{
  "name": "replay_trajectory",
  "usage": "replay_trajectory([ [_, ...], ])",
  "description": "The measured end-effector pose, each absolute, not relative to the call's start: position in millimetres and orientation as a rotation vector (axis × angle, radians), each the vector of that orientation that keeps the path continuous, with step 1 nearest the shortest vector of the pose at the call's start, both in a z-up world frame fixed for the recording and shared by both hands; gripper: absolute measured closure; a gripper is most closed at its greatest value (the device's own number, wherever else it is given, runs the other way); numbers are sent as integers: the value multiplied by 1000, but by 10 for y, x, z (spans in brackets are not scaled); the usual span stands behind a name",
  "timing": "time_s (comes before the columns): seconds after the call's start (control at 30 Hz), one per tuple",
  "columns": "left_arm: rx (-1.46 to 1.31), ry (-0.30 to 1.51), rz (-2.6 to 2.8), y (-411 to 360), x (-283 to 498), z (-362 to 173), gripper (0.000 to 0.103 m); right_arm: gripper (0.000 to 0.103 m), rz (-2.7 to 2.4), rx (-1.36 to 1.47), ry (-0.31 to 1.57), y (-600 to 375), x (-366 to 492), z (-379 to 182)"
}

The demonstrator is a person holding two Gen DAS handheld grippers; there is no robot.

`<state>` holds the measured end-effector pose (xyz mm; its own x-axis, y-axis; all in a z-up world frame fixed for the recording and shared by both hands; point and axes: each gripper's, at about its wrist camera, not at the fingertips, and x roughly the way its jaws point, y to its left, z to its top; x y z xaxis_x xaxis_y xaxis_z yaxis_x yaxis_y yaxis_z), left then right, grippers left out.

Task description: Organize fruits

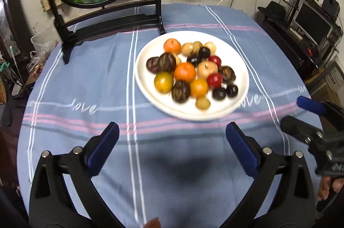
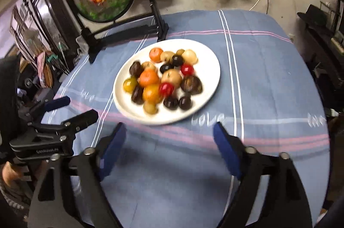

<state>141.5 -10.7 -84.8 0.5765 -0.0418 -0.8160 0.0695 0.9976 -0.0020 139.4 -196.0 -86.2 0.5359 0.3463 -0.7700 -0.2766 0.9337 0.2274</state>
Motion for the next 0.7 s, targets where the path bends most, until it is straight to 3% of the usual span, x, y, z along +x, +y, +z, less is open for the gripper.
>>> replay_trajectory([
  [0.17,74,971,55,-19,1032,-695,2,8,380,23,901,-1855,950,-678],
  [0.7,24,900,-23,34,685,-250,2,7,379,-2,847,-1756,628,-289],
])
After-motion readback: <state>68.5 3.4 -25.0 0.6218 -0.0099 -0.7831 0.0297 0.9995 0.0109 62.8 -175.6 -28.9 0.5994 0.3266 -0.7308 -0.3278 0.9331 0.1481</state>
